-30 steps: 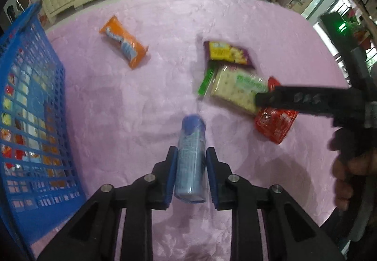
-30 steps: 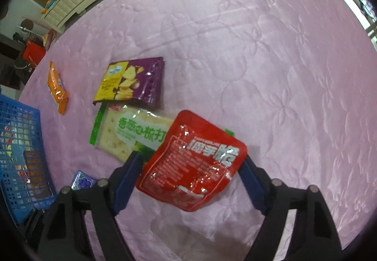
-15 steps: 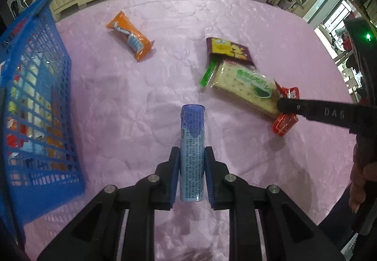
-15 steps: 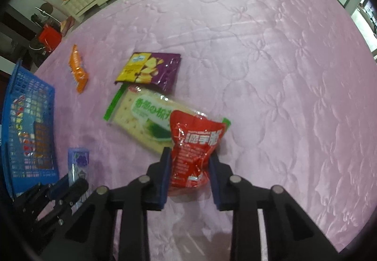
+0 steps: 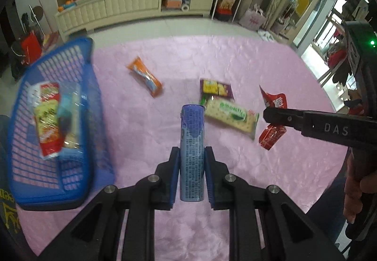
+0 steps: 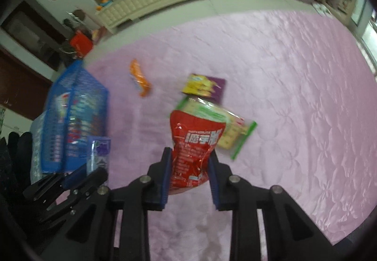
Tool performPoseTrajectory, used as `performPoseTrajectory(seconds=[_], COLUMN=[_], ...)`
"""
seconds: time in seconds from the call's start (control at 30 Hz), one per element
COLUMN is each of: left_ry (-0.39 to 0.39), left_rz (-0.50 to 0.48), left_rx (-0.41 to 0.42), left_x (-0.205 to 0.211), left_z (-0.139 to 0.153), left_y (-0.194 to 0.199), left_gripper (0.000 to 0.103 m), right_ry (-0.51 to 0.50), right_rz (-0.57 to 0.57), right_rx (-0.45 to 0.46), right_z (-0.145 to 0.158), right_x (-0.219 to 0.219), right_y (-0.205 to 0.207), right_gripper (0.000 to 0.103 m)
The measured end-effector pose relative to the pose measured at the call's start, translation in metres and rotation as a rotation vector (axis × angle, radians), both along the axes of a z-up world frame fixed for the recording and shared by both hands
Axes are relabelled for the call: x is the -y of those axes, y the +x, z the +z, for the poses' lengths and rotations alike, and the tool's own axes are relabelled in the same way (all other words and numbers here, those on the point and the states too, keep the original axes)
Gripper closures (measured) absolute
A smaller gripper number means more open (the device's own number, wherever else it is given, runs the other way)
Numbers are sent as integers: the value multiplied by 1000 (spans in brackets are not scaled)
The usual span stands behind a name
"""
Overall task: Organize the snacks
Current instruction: 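Carry the gum box and red pouch over the basket and release them inside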
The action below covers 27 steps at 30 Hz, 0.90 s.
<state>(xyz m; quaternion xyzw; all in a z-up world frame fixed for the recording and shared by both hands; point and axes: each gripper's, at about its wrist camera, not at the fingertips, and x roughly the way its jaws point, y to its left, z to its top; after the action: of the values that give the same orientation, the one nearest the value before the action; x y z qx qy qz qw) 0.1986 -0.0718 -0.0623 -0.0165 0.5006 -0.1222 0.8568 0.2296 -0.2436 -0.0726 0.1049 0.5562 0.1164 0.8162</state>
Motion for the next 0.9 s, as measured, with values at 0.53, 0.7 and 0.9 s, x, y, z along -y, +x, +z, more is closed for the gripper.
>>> performPoseTrajectory(seconds=[0.53, 0.7, 0.9], left_ry=[-18, -16, -25], left_rz=[177, 216, 245], left_rx=[117, 101, 49], left_x=[-122, -153, -181], left_z=[60, 56, 37], left_y=[-21, -16, -1], left_gripper=[84, 84, 84], right_ry=[55, 47, 43], right_rz=[267, 324, 372], right_rx=[144, 132, 97], right_z=[69, 62, 49], right_x=[-135, -172, -210], right_y=[-5, 3, 20], right_gripper=[70, 70, 70])
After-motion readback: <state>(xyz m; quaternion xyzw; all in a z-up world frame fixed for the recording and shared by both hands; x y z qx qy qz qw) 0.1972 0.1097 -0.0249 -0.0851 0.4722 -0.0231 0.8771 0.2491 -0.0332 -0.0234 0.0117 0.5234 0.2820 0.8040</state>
